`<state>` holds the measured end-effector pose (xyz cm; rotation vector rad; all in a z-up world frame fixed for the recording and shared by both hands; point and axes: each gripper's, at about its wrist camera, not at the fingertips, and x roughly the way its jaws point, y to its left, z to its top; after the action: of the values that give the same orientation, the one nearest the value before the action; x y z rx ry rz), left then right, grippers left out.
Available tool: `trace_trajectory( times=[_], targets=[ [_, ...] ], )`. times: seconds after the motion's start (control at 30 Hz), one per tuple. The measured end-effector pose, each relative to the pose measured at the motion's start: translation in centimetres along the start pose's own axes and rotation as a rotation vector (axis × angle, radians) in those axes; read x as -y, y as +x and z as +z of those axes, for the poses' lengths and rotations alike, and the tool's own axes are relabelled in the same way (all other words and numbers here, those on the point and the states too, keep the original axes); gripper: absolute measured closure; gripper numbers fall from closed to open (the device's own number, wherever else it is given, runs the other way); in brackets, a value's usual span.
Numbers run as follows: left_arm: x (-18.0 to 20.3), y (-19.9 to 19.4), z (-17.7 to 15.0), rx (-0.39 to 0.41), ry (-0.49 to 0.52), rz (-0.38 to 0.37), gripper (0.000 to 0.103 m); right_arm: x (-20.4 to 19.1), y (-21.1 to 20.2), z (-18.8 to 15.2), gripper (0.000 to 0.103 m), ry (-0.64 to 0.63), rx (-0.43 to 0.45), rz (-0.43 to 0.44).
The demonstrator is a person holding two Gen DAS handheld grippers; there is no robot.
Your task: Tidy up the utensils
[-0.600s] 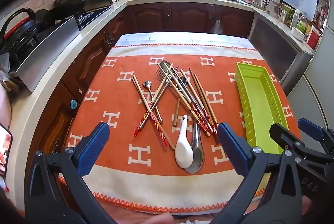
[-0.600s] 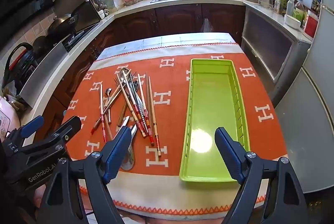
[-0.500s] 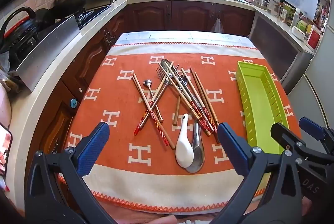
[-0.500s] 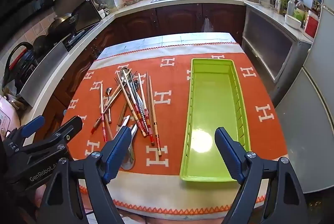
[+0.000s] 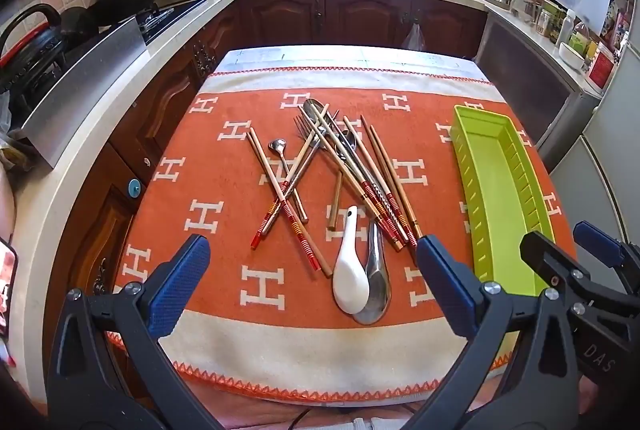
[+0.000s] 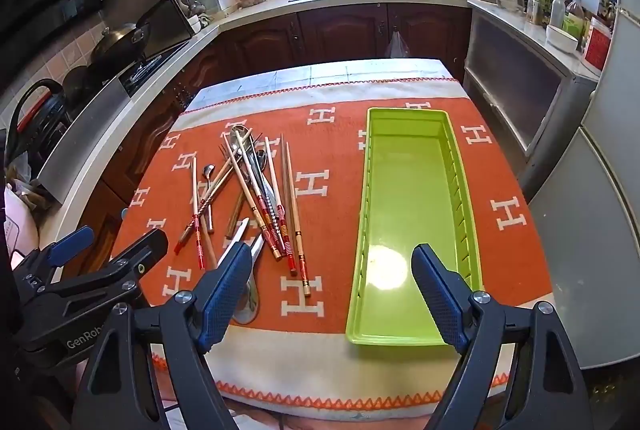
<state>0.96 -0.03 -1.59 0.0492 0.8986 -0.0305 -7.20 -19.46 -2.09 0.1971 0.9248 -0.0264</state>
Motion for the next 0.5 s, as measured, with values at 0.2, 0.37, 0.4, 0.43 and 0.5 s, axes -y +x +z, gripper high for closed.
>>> trace_trajectory(
  times=[0.2, 0.37, 0.4, 0.43, 0.5],
  targets=[
    [-0.32, -0.05, 0.02, 0.006, -0.010, 0.002, 0.001, 0.08, 0.26, 0.05, 0.019, 0.001, -0.011, -0.001],
    [-0.33, -0.40, 0.04, 0.023, -0.009, 0.001, 0.006, 0.09, 0.30, 0.04, 0.019, 0.001, -0.012, -0.002],
    [-0.31, -0.53, 0.07, 0.026, -0.008, 0.001, 0.006, 0.03, 0.28, 0.00, 0.019, 0.001, -0.011, -0.003],
    [-0.28, -0.63, 0.09, 0.030, -0.008, 0.001, 0.007, 0.04, 0.29, 0.00, 0.019, 0.001, -0.010, -0.002],
    [-0.21, -0.83, 0.16, 0.034, -0.007, 0.001, 0.007, 0.03, 0.29, 0.00, 0.019, 0.001, -0.010, -0.003]
  ],
)
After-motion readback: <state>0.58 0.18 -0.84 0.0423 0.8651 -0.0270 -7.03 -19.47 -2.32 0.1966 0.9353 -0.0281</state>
